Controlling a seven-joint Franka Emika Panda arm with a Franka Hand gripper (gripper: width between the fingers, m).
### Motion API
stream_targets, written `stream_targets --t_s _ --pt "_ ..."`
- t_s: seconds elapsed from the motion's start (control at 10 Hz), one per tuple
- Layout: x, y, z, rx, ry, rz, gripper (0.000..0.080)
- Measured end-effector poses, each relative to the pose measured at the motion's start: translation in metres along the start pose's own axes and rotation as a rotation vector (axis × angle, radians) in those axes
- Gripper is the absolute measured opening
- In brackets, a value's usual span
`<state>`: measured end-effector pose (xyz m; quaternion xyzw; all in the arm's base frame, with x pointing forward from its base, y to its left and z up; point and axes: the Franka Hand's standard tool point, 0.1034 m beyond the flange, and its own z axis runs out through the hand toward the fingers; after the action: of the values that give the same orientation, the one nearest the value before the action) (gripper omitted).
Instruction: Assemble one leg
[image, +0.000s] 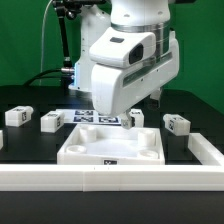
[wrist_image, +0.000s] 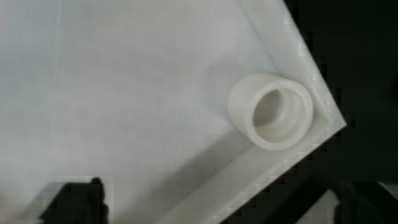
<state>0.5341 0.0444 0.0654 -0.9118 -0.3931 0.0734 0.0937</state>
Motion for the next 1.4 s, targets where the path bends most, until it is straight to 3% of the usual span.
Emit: stream_targets --t_s 0.9,1.1,1.2,1.3,1.4 --pt "0.0 0.001 -0.001 0.004 -0.001 0.001 0.065" --pt "-0.008 0.003 0.002 -0.059 0.002 -0.241 0.065" --pt "-0.017 -0.002 0.009 -0.032 -0.017 -0.248 0.065" --pt "-0.019 0.0 0.01 -0.058 -0.005 -0.291 0.065" --pt "-0.024 -0.001 0.007 -0.109 0.027 -0.288 0.065"
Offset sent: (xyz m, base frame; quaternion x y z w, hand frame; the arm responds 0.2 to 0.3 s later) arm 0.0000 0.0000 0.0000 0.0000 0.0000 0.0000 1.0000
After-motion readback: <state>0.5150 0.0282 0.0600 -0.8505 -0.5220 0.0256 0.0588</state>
